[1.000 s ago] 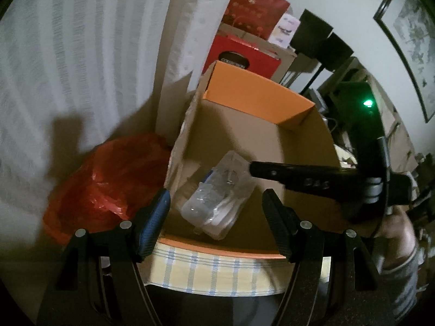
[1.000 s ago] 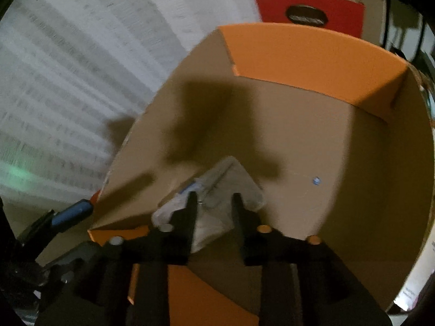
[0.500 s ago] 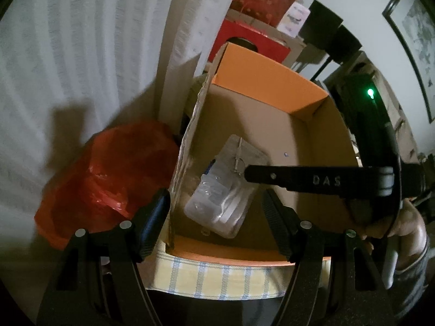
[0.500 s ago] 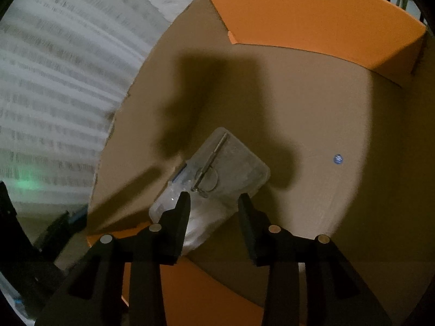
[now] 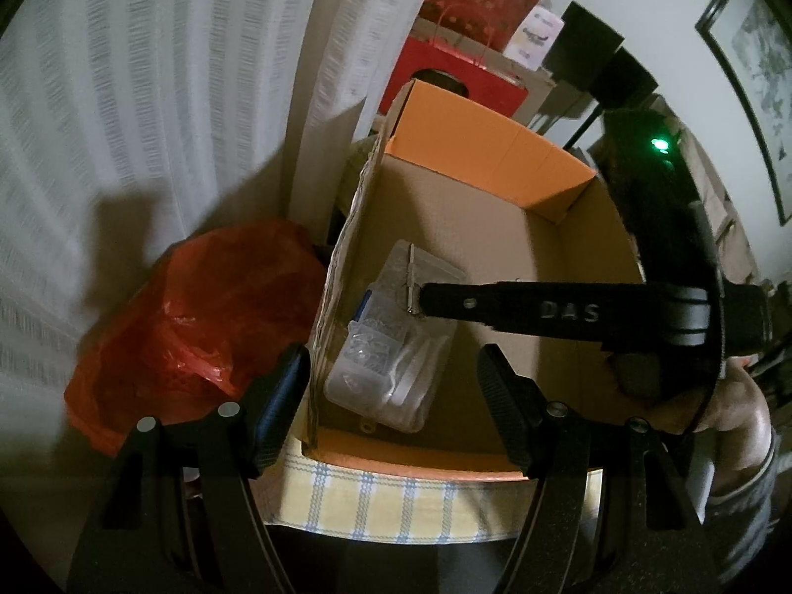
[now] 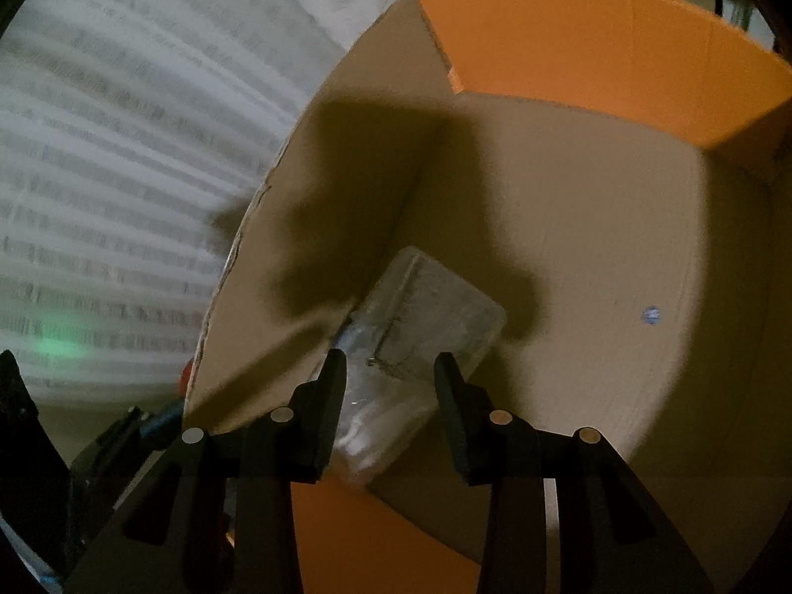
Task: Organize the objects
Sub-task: 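Lower the plastic box into the cardboard box with the left gripper while the right gripper steadies it, then move the left gripper to the white CHANEL perfume box and grasp it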
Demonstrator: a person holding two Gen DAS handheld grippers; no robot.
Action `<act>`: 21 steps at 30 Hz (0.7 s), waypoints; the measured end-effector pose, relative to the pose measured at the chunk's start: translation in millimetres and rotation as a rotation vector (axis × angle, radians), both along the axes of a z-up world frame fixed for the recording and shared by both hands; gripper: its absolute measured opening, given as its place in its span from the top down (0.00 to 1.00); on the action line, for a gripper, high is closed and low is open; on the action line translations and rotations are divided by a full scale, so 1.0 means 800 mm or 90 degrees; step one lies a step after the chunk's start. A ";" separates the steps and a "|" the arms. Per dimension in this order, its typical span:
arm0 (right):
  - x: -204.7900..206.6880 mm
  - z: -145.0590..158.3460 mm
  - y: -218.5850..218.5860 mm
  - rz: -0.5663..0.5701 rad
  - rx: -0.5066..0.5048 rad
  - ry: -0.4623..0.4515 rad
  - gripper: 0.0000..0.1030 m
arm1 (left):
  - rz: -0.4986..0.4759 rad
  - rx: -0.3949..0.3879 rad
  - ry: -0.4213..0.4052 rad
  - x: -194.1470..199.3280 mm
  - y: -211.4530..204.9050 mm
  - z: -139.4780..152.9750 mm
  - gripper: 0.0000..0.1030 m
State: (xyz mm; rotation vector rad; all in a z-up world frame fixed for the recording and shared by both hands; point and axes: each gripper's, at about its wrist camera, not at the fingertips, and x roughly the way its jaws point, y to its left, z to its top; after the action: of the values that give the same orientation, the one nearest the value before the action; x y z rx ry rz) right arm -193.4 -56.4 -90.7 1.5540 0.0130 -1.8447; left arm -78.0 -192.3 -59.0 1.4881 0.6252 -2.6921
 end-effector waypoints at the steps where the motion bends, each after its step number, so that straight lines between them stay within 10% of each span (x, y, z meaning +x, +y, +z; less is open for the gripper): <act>1: -0.001 0.009 0.009 -0.003 -0.002 0.010 0.63 | 0.001 -0.004 0.003 0.001 0.000 0.003 0.36; 10: 0.028 0.060 0.095 -0.040 -0.014 0.112 0.57 | -0.021 -0.058 0.068 0.016 0.031 0.049 0.23; 21: 0.064 0.084 0.214 -0.121 0.023 0.196 0.41 | -0.115 -0.012 0.093 0.006 0.107 0.076 0.06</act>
State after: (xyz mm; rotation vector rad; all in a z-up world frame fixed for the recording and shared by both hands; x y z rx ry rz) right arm -142.4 114.7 -23.8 1.3185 0.0422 -2.2304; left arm -73.5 -106.9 2.1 1.4179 0.4905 -2.9546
